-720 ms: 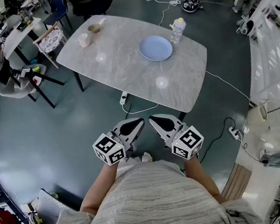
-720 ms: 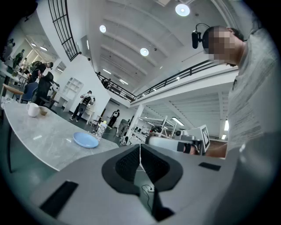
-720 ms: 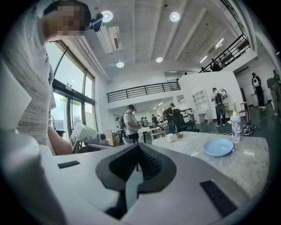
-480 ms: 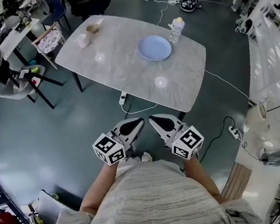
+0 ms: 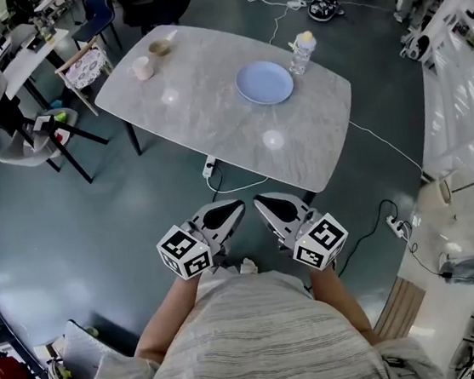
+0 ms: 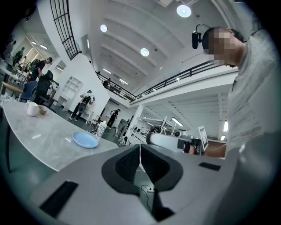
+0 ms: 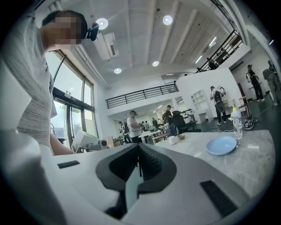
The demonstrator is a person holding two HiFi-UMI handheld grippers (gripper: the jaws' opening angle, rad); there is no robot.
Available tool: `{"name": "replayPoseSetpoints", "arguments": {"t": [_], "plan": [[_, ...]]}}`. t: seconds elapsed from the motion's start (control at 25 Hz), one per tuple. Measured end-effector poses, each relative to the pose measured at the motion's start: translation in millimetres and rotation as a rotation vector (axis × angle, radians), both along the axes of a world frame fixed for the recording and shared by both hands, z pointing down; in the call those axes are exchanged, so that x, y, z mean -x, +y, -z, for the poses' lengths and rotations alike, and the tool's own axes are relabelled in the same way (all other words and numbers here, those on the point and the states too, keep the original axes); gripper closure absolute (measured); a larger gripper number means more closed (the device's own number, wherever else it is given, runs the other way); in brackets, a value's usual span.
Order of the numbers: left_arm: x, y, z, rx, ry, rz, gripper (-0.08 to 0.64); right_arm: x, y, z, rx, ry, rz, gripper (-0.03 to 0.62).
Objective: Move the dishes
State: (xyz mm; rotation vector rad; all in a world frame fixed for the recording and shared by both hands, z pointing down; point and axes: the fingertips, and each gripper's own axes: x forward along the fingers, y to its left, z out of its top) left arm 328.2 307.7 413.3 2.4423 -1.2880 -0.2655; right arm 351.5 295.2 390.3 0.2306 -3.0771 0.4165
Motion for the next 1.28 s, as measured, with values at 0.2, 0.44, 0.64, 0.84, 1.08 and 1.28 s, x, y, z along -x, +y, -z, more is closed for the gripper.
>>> {"name": "replayPoseSetpoints", "arguments": {"t": [0.2,0.44,0.64,0.84,1.08,1.28], "plan": [[0,0,0,0.001,0.005,0.003,0.538,3,-1,-1,0.005,0.003,0.006,0.574],[7,3,-2,0.007,0.01,0.015,0.538,10,4,-3,-0.001,0.012,0.022,0.574],[3,1,-3,0.011,0.012,0.009,0.538,8,3,-6,0.01,0.014,0.023,0.574],[2,1,-3,0.018,0.013,0.005,0.538,8,2,-6,0.012,0.015,0.025,0.574],[3,0,-4,0.018,0.011,0.017,0.538,9,2,-5,0.007,0.015,0.038,0.574],[7,0,-4,0.017,-0.005,0.024,0.538,13,-1,-9,0.016,0.018,0.053,0.574]]}}
